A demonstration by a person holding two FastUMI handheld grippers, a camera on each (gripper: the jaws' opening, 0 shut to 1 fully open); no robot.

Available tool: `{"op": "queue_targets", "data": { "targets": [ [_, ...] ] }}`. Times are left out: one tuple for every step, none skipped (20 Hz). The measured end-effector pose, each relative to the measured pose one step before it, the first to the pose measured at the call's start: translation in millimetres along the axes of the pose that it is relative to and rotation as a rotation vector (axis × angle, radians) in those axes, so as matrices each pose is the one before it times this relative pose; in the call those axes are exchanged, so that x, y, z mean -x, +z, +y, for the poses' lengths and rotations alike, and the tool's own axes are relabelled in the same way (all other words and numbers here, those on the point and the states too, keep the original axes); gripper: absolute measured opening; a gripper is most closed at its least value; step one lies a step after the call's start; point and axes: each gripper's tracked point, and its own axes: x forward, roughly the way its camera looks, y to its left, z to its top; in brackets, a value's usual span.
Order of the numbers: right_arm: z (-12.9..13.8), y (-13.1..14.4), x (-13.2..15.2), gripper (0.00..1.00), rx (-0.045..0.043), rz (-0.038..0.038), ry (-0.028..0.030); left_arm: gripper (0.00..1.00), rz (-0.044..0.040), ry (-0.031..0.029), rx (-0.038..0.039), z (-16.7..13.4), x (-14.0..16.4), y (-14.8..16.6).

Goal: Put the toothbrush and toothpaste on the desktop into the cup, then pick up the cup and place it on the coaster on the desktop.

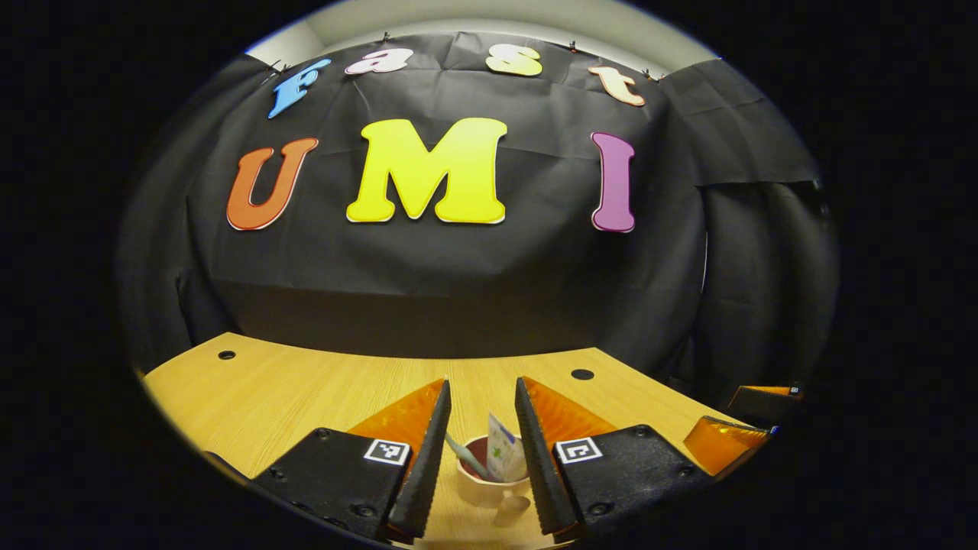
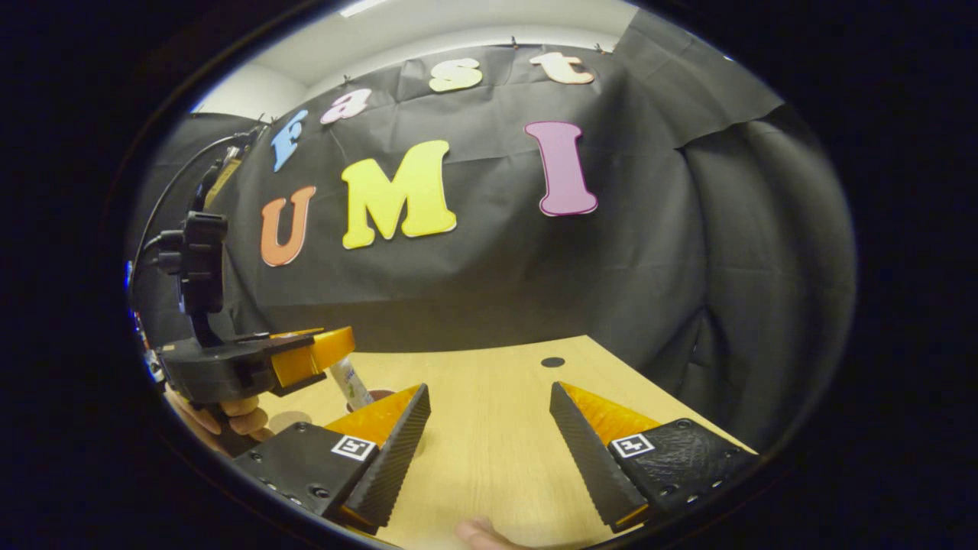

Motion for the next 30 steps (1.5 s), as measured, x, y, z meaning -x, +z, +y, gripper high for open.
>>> {"op": "queue_targets", "data": {
  "targets": [
    [4.20, -3.11, 1.50, 0.96, 0.00076, 0.01057, 0.00640, 0.59, 0.00474, 0.00623, -0.00017, 1.63, 4.30, 1.42],
    [4.51, -2.61, 0.93, 0.93, -0.00182, 0.01145, 0.00582, 0.65, 0.01541, 0.00342, -0.01037, -0.03, 5.71, -1.88],
    [6.50, -1.22, 1.35, 0.93, 0.00123, 0.00995, 0.01009, 0.71, 0.01196, -0.00294, -0.01006, 0.06, 7.13, -0.65],
    [6.17, -1.71, 0.75, 0.96, 0.00697, 0.00982, 0.01051, 0.78, 0.00379, -0.00360, -0.00654, 0.34, 6.87, -0.92],
    [5.98, 0.89, 1.78, 0.92, 0.00608, 0.00299, 0.00779, 0.90, -0.00275, 0.00476, -0.00757, 2.65, 7.46, 1.30],
    [4.57, 2.55, 1.70, 0.96, 0.00747, -0.00604, 0.00369, 0.93, -0.00557, 0.00531, -0.00370, 3.59, 6.08, 1.22],
    [4.13, 1.54, 0.04, 0.96, 0.01241, -0.00084, -0.00320, 0.94, -0.00002, 0.00480, 0.00137, 4.90, 6.88, 0.95],
    [5.27, 0.18, 0.72, 0.92, 0.01229, -0.00208, 0.00008, 0.95, 0.00290, 0.00630, 0.00713, 5.57, 7.25, -2.58],
    [5.87, 0.53, 1.01, 0.96, 0.01199, 0.00299, 0.00312, 0.95, 0.00188, 0.01116, 0.01286, 6.69, 6.79, -0.37],
    [6.93, 0.61, -0.38, 0.96, 0.01505, 0.00327, 0.00610, 0.95, 0.00222, 0.01483, 0.00639, 7.37, 6.52, 0.69],
    [5.96, 2.10, -0.23, 0.96, 0.01972, 0.00034, 0.00441, 0.95, -0.00267, 0.02217, 0.00329, 9.30, 6.30, 1.30],
    [4.26, 0.67, -1.37, 0.96, 0.01674, 0.00317, 0.00127, 0.95, 0.00009, 0.01629, 0.00442, 10.02, 7.16, -0.84],
    [6.07, 1.38, -0.62, 0.96, 0.01117, 0.00360, 0.00756, 0.95, -0.00572, 0.00560, 0.00464, 6.81, 5.58, -0.37],
    [7.77, 0.36, -1.75, 0.96, 0.00756, 0.01019, 0.01196, 0.95, -0.00431, 0.00364, 0.00269, 6.66, 5.97, -0.09],
    [6.45, 0.24, -1.38, 0.96, 0.00517, 0.01078, 0.00941, 0.95, -0.00530, 0.00877, -0.00455, 7.16, 6.53, 0.17],
    [4.60, 0.62, -3.23, 0.96, -0.00046, 0.01040, 0.00822, 0.95, -0.00783, 0.01089, -0.00983, 8.35, 6.19, 1.10],
    [4.98, 0.12, -2.82, 0.96, -0.00264, 0.01409, 0.00598, 0.95, -0.01501, 0.01586, -0.00868, 8.75, 6.09, 2.52],
    [4.82, -0.17, -3.71, 0.96, -0.00340, 0.01342, 0.00254, 0.95, -0.01100, 0.01347, -0.00214, 8.92, 6.23, 0.47],
    [5.19, 0.26, -4.22, 0.96, -0.00146, 0.01476, 0.00386, 0.95, -0.00769, -0.00041, 0.00459, 5.13, 4.75, -1.05],
    [5.06, -2.01, -4.14, 0.96, 0.00185, 0.02161, 0.00225, 0.95, -0.00258, -0.00417, 0.00581, 4.23, 5.44, -1.41],
    [5.28, -1.54, -4.68, 0.96, 0.00471, 0.02130, 0.00556, 0.95, -0.00446, 0.00203, 0.00746, 4.63, 3.27, 0.21],
    [5.27, -2.10, -5.76, 0.96, 0.01085, 0.02478, 0.00295, 0.95, -0.00333, 0.01258, -0.00717, 5.23, 2.29, 3.54],
    [3.21, -3.31, -5.37, 0.96, 0.00963, 0.02736, -0.00225, 0.95, -0.00533, 0.03157, -0.01004, 9.52, 2.57, 3.63],
    [3.52, -1.08, -5.65, 0.96, 0.00580, 0.02190, -0.00265, 0.95, -0.01572, 0.00479, -0.00721, 1.95, 1.94, 4.50],
    [2.69, -2.62, -4.85, 0.96, 0.00391, 0.02425, -0.00563, 0.96, -0.00817, -0.01527, -0.00909, -3.72, 1.11, 3.89],
    [4.20, -2.81, -4.32, 0.96, 0.00296, 0.02412, 0.00087, 0.95, -0.01448, -0.00555, -0.00840, -1.93, 2.27, 2.54],
    [2.48, -3.44, -5.01, 0.96, -0.00052, 0.03063, -0.00638, 0.95, -0.01149, 0.00503, -0.00767, 1.71, 2.60, 4.05],
    [-0.81, -3.77, -5.08, 0.96, -0.00201, 0.03503, -0.01127, 0.95, -0.01009, -0.00124, -0.00422, 1.02, 0.90, 3.17],
    [-0.66, -2.80, -3.92, 0.95, 0.00070, 0.03018, -0.01328, 0.95, -0.00559, -0.00323, -0.00141, -0.72, 0.89, 2.34],
    [-2.31, -2.66, -2.99, 0.95, -0.00238, 0.03088, -0.01904, 0.95, -0.00095, -0.00009, -0.00209, 1.71, 0.18, 0.07]
  ]
}}
